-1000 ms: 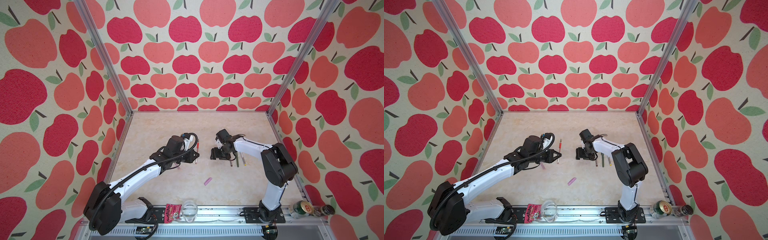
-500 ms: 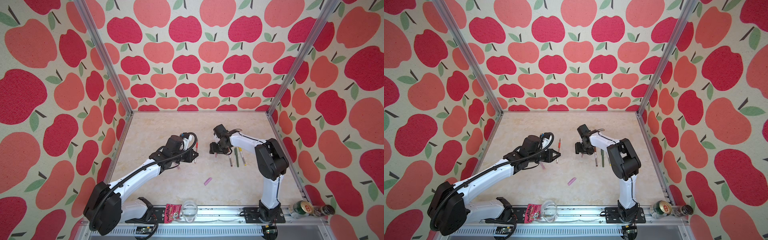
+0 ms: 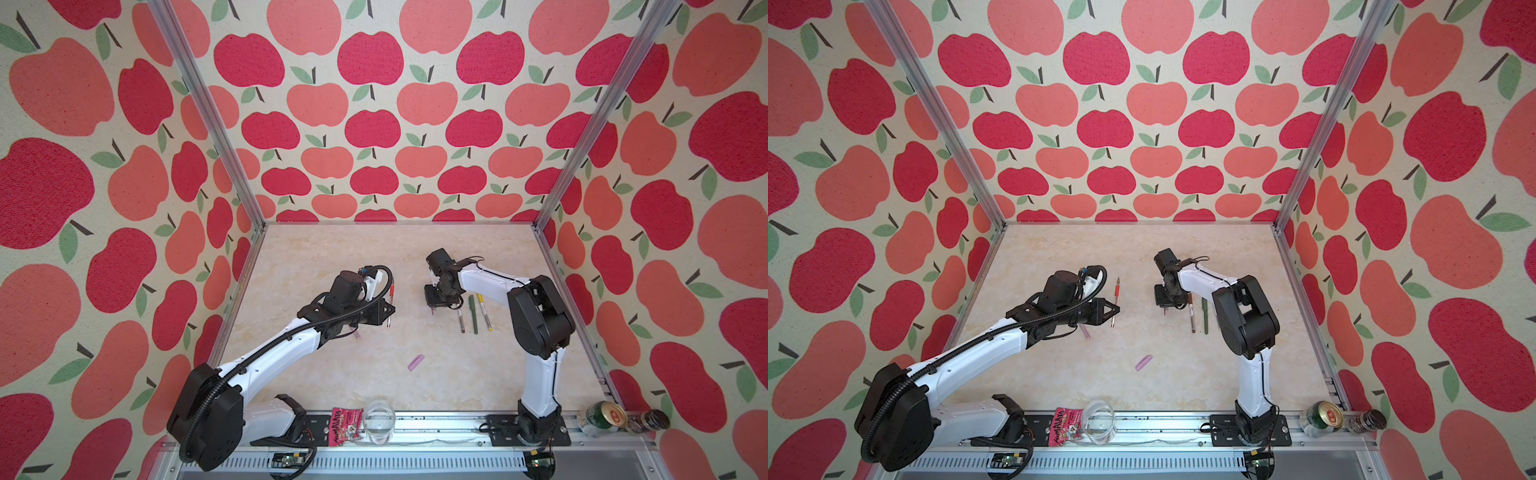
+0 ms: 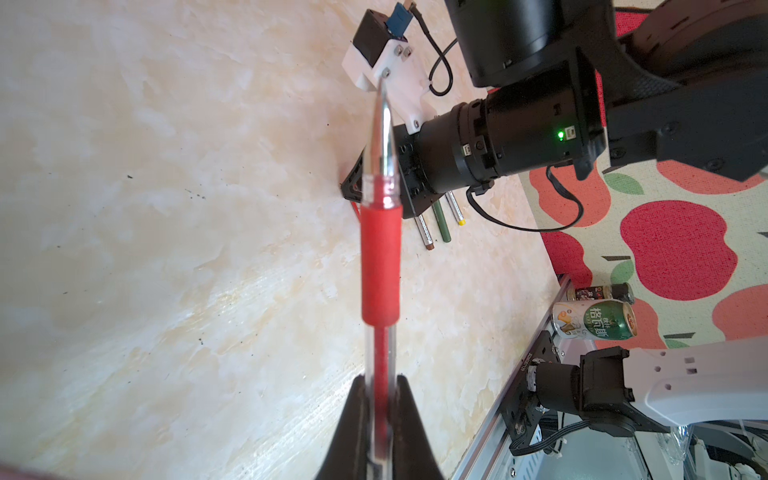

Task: Insert the pens into the pen caps
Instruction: 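Lower the right gripper onto the clear-red cap and grasp it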

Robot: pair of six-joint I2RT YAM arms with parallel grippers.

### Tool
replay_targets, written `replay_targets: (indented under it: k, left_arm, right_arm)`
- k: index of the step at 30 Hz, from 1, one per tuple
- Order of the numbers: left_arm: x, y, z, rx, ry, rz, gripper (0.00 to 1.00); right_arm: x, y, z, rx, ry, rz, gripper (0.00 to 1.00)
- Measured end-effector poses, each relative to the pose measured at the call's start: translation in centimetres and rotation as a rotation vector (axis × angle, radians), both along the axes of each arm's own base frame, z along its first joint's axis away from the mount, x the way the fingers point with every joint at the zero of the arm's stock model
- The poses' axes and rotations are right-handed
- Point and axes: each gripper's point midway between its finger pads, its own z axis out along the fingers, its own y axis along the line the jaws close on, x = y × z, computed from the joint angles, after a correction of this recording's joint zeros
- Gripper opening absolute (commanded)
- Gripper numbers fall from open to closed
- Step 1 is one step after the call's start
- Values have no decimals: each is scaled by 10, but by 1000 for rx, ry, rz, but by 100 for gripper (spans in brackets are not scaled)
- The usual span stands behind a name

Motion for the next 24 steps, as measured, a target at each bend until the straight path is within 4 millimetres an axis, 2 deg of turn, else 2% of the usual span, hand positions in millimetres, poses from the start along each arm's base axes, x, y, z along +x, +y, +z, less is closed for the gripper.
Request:
replay_targets:
  k: [7, 14, 19, 24]
  left_arm:
    - [0, 0, 0, 0, 0, 0, 0]
    - [-1, -1, 0, -4, 2, -6, 0]
    - [-1, -2, 0, -2, 1, -10, 0]
    - [-4, -6, -8, 12, 16, -26, 0]
  right_arm:
    - [0, -1, 0, -2, -6, -4, 9]
    - [0, 0, 5, 11, -17, -3, 7]
    - [-9, -4, 7, 5, -4, 0, 7]
    - [-12, -7, 20, 15, -17, 0, 7]
